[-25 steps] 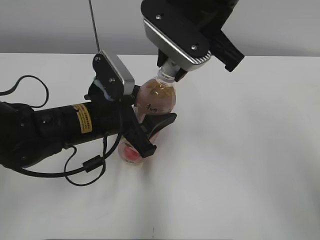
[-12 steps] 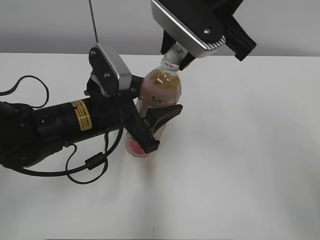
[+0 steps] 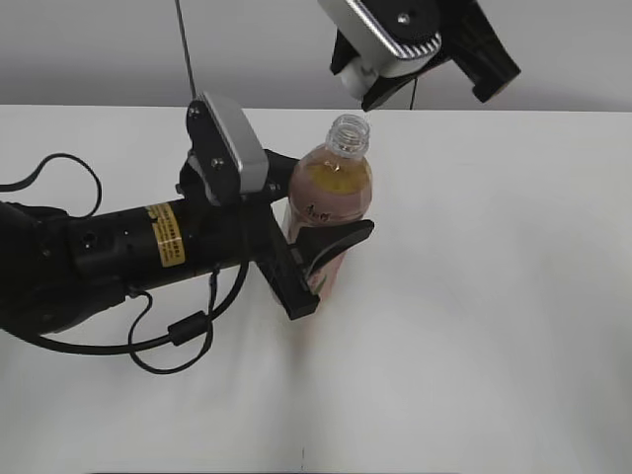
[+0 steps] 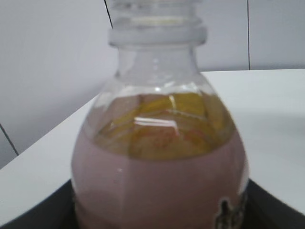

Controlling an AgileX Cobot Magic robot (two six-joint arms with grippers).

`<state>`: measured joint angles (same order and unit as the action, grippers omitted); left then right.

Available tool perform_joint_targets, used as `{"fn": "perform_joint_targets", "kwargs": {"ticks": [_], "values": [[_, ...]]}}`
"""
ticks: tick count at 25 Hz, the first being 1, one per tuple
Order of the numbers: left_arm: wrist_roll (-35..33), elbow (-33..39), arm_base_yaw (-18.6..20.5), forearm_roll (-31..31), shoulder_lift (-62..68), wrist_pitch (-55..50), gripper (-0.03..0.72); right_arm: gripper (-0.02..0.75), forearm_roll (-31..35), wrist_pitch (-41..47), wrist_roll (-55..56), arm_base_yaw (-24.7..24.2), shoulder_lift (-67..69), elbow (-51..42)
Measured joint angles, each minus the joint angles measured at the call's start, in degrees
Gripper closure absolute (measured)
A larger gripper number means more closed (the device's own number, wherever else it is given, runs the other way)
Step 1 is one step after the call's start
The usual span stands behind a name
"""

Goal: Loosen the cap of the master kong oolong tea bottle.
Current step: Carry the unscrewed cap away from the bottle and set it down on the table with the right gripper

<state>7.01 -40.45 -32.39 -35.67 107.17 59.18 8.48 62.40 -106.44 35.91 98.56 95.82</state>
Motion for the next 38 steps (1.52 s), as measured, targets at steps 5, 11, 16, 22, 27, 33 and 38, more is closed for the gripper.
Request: {"fn": "perform_joint_targets", "kwargs": {"ticks": [5,11,16,22,27,33,38], "values": [[-0.2,0.0,0.0,0.0,0.0,0.0,0.256,0.464,-4.8,0.2,11.8,0.0,-1.1,0.0],[-0.3,0.0,0.0,0.1,0.0,1.1,0.256,0.464,-8.0,0.4,35.0,-4.3,-0.8,0.0],[1.3,0.0,0.0,0.3,0.0,5.3,0.256,0.464,-4.3,0.8,53.0,-11.4,2.6,0.0],[2.6,0.0,0.0,3.1,0.5,5.8,0.256,0.464,-3.4,6.0,71.1,-17.4,8.7,-2.3],[2.6,0.0,0.0,7.8,4.4,5.8,0.256,0.464,-3.8,3.4,75.4,-18.0,10.7,-10.8],[2.6,0.0,0.0,10.5,8.1,6.0,0.256,0.464,-3.8,-7.0,77.7,-18.0,13.7,-19.1],[2.6,0.0,0.0,10.6,8.2,6.2,0.256,0.464,-2.2,-9.0,78.1,-18.0,19.1,-19.9]]}}
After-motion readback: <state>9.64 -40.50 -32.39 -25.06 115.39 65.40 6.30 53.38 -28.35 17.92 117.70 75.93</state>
